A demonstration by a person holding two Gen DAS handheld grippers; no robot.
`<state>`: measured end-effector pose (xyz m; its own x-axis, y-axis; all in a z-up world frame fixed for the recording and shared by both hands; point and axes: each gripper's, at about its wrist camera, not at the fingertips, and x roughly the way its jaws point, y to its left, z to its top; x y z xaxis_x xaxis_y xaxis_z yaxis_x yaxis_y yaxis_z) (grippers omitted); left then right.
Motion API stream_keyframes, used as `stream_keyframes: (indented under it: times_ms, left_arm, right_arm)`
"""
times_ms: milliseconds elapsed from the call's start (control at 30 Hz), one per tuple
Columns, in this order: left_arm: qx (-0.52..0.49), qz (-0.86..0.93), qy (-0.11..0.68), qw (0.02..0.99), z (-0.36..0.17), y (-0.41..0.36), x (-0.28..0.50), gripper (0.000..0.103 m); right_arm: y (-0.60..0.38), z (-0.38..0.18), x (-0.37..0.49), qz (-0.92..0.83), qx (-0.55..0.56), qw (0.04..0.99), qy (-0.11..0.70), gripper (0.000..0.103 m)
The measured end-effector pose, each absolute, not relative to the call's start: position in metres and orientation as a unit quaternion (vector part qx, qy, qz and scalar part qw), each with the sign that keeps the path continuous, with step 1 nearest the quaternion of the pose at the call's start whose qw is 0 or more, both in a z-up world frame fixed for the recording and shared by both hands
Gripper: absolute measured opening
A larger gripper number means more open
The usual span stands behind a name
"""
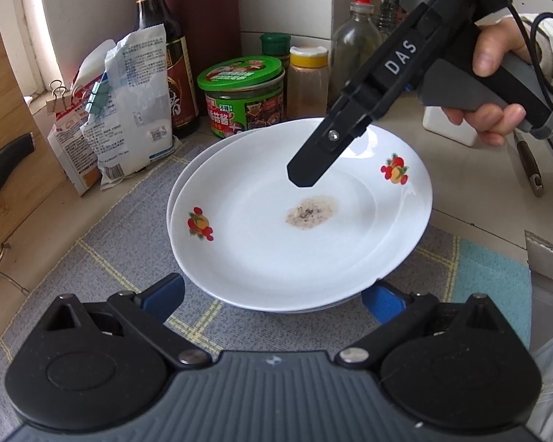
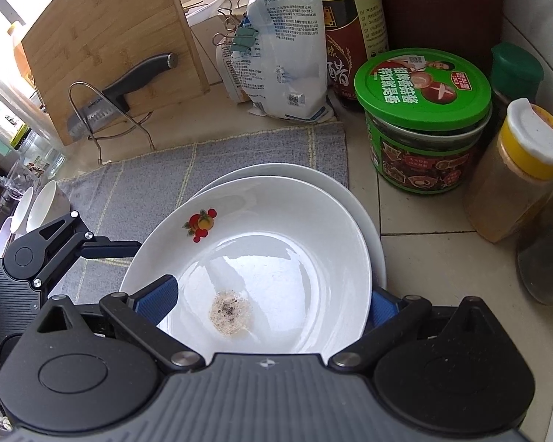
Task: Organize plates and bowls
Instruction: 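Lower the stained plate onto the stacked plates with the right gripper, then open the right gripper and pull it back from the stack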
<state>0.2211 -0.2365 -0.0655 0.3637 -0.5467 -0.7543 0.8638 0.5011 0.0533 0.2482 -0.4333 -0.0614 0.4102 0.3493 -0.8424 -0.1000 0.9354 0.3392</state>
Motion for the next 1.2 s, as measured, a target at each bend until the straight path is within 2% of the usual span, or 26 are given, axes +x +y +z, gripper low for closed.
stream_keyframes:
  times_ms: [567,867,1200]
  left_arm:
    - [0.227,-0.436,0.344,0.8,-0.065,-0.236,0.216,0.102]
    - [0.234,-0.423,0.317,0.816,-0.063,-0.229,0.204,0.102]
    - [0.2,-0.388,0.294,0.85,-0.047,-0.209,0.194,0.102]
  right_arm:
    - [-0.429,-0.052,0.235,0.113,0.095,0.837,0.527,0.103]
    - [-0.427,-0.05,0.225,0.092,0.07,0.842,0.527,0.103]
    - [-0.404,-0.034,0.205,0.075,0.02,0.876,0.476,0.103]
